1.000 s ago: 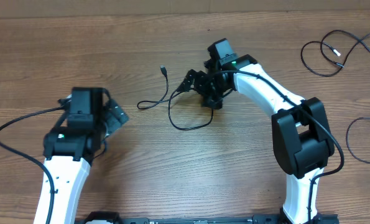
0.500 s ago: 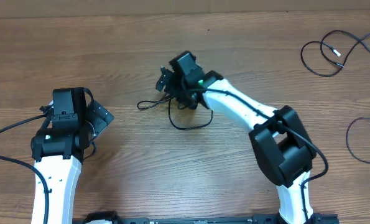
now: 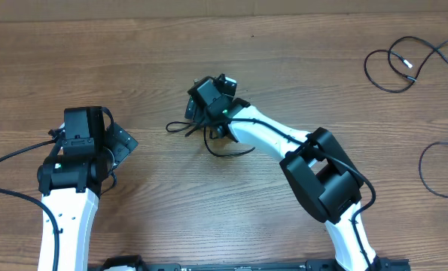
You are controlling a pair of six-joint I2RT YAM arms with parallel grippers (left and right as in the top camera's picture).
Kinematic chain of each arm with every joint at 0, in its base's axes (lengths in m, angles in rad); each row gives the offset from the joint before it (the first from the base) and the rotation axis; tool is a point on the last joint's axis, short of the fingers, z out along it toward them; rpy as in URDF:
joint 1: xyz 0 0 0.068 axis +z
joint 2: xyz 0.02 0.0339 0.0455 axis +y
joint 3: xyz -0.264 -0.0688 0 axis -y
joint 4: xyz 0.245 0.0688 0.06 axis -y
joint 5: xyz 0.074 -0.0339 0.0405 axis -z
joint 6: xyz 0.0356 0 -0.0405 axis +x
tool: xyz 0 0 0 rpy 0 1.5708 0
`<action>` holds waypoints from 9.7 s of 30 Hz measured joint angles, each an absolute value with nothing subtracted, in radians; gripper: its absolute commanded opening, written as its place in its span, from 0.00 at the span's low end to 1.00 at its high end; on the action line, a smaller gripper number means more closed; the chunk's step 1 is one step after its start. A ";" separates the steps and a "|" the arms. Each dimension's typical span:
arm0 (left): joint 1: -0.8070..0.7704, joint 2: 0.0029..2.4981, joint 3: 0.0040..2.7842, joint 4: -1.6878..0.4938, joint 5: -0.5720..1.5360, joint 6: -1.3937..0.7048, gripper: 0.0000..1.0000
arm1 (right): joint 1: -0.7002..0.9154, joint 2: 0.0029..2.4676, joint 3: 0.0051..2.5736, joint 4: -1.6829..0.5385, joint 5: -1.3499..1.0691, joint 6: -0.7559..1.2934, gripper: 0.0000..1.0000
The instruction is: Untangle cables
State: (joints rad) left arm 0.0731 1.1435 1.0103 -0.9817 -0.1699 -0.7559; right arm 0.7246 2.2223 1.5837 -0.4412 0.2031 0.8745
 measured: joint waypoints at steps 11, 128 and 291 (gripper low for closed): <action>0.073 1.143 1.010 -0.989 -0.170 -0.756 0.99 | 0.809 2.268 1.597 -0.458 0.406 0.674 1.00; 0.073 1.143 1.010 -0.992 -0.170 -0.756 0.99 | -0.036 1.252 2.023 -1.378 0.052 0.216 1.00; 0.073 1.143 1.010 -0.992 -0.170 -0.756 1.00 | -0.077 0.015 0.019 -0.006 -0.022 0.182 1.00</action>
State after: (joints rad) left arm 0.0731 1.1435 1.0103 -0.9920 -0.1699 -0.7559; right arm -0.0769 0.0147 0.0185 -0.0059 -0.0216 0.1822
